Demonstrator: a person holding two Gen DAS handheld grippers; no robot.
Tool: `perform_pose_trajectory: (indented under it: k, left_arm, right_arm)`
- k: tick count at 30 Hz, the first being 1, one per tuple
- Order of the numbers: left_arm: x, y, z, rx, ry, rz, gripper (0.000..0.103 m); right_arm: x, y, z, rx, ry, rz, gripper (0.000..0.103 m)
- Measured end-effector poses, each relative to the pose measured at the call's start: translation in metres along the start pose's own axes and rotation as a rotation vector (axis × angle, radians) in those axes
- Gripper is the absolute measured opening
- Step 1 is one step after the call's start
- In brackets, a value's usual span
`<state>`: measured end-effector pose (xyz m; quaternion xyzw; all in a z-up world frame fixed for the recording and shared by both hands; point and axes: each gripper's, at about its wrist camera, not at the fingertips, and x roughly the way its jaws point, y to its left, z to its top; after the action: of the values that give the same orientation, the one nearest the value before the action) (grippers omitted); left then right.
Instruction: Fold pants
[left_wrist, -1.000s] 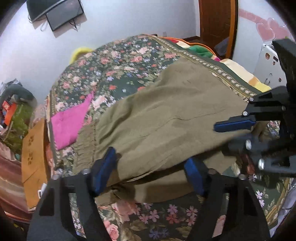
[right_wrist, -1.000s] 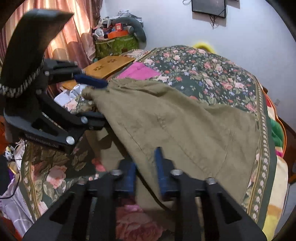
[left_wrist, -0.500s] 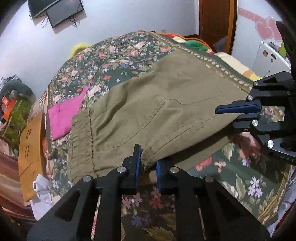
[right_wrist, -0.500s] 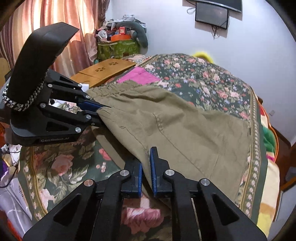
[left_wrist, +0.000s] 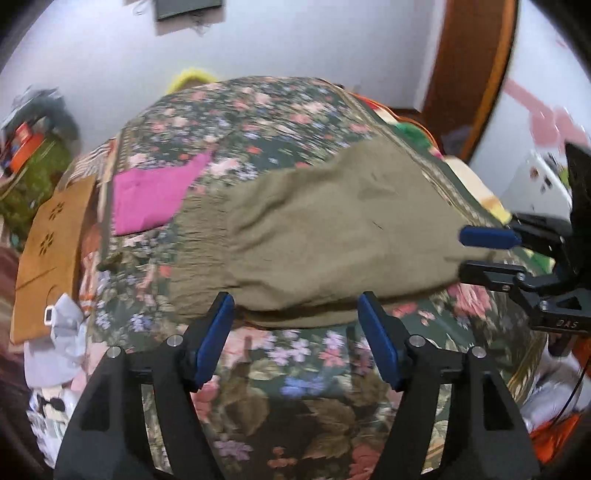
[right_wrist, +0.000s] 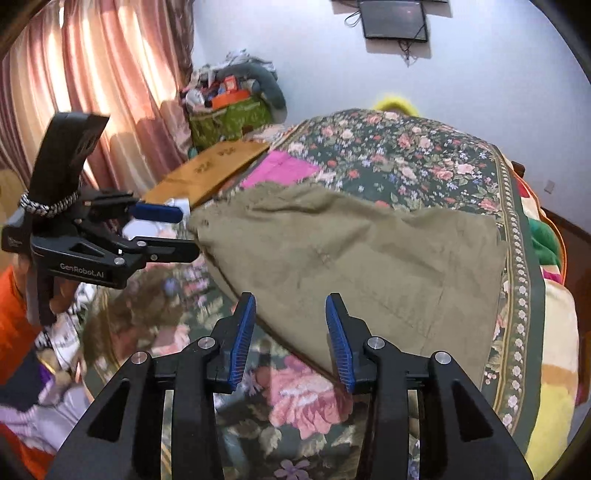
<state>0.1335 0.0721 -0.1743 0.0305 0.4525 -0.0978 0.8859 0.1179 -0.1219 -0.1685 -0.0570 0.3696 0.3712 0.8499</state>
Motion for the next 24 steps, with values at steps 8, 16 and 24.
perform_pose_trajectory:
  k: [8, 16, 24]
  left_arm:
    - [0.017, 0.056, 0.017, -0.168, 0.023, 0.040, 0.076]
    - [0.069, 0.074, 0.001, -0.301, 0.123, -0.044, 0.079]
    - [0.071, 0.064, -0.018, -0.263, 0.064, 0.023, 0.074]
  right_arm:
    - [0.023, -0.016, 0.016, 0.148, 0.005, -0.033, 0.053]
    - [0.050, -0.030, 0.001, 0.199, 0.115, -0.045, 0.053]
    - [0.027, -0.063, -0.025, 0.286, 0.134, -0.055, 0.059]
